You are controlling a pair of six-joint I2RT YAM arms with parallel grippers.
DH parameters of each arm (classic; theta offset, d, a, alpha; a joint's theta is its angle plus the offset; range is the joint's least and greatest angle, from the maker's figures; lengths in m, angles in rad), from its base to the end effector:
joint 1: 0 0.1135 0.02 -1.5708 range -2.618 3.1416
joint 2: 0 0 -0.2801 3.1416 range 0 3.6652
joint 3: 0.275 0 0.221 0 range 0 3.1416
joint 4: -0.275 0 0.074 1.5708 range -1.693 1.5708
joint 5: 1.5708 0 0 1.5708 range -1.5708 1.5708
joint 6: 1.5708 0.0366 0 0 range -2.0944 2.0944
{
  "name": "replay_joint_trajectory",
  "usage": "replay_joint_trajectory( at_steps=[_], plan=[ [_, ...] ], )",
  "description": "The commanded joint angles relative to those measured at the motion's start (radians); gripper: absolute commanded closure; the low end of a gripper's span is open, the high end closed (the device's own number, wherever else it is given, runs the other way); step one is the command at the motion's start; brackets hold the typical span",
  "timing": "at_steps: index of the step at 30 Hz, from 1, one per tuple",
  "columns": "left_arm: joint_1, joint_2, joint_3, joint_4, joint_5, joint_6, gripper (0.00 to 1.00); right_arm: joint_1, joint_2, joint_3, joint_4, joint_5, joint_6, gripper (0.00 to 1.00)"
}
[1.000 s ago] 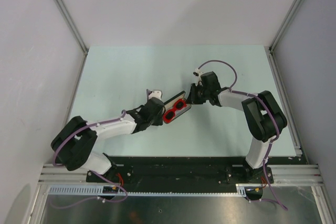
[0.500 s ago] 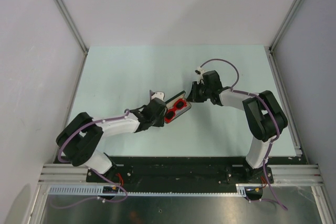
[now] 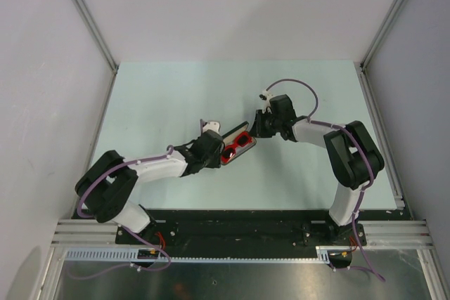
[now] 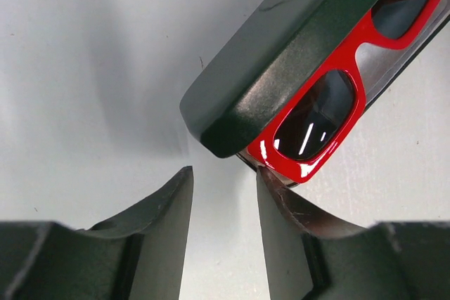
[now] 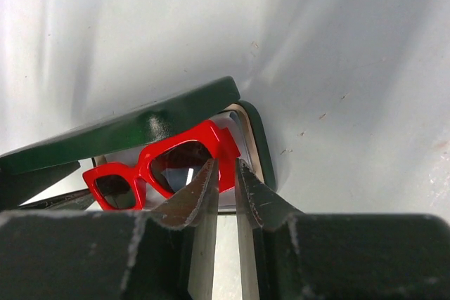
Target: Organize the sunglasses
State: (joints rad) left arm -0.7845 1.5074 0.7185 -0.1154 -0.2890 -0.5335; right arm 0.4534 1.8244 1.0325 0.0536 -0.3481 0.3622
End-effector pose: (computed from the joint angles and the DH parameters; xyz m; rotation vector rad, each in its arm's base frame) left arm 0.1929 -0.1778 0.1987 0.1831 2.4311 -0.2360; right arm 0.3205 0.1700 0.2025 -0.2942 2.3769 0.8041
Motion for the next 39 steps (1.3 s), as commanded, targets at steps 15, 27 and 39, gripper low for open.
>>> replay_joint_trajectory(
  at_steps=[15,27,39],
  plan=[
    [-0.005,0.002,0.035,0.029,-0.055,-0.031,0.51,0.045,-0.022,0.038,-0.101,0.057,-0.046,0.83],
    [-0.005,-0.174,-0.004,0.028,-0.140,-0.002,0.50,0.007,-0.138,0.040,-0.041,0.057,-0.016,0.68],
    [0.056,-0.339,0.065,0.039,-0.078,0.110,0.36,-0.021,-0.289,0.038,-0.205,0.185,0.043,0.50]
  ],
)
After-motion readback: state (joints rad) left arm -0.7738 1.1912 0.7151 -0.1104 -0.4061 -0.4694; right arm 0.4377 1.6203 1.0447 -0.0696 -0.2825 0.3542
